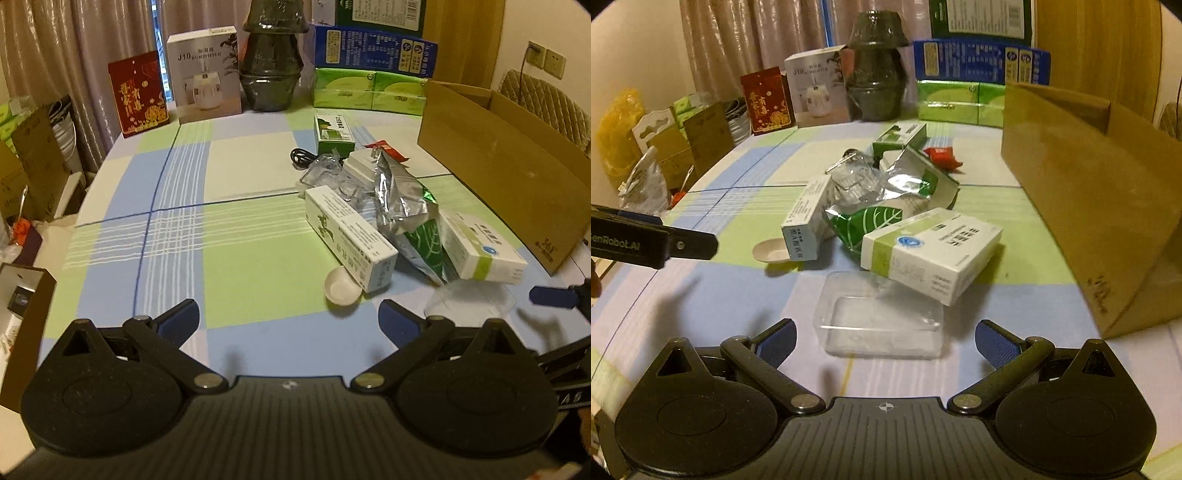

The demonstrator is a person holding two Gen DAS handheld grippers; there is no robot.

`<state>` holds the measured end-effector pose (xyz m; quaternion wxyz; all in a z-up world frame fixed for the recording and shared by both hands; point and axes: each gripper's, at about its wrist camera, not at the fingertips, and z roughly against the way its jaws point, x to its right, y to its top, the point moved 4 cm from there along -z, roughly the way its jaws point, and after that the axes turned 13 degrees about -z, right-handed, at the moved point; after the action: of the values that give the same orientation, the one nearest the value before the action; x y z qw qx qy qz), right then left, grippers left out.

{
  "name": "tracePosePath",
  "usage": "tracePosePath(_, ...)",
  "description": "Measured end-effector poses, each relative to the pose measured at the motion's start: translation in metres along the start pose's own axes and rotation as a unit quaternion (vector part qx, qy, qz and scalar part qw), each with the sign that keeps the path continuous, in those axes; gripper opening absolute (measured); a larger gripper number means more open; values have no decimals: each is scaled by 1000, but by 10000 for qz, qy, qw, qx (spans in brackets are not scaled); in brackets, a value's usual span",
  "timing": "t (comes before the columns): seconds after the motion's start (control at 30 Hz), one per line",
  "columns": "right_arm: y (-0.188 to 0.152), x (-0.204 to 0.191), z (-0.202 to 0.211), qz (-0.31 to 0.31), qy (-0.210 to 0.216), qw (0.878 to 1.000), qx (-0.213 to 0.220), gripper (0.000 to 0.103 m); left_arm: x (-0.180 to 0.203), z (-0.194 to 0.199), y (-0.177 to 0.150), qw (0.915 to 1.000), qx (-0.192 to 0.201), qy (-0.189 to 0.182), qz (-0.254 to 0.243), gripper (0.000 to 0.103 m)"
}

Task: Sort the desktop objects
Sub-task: 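Reach the left tool to the long white medicine box and close on it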

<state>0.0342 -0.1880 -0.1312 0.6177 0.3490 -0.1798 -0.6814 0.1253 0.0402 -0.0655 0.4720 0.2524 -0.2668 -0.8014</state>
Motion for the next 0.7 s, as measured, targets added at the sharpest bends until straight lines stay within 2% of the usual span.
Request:
tracePosePath(0.13,-2,-1,-15,-8,-87,10000,-22,101,-2,-11,0,9999,3,-51,148,101)
tracePosePath(0.27,-4,2,-26,-112,-95,9998,-129,89,0,-17,-1,9998,-15,-87,194,101)
tracePosePath(0.37,-4,4,-28,-145,-119,9997,-128,85,3,-24,-5,9996,-107,-160,203,101)
tracePosePath(0.43,-3,5,-27,-189,-101,9997,-121,84,5,-28,-7,9994,-156,-209,213,101)
tracePosePath(0.7,5,22,-14,-152,-509,9985,135,83,24,-35,5,9990,-35,-408,192,99)
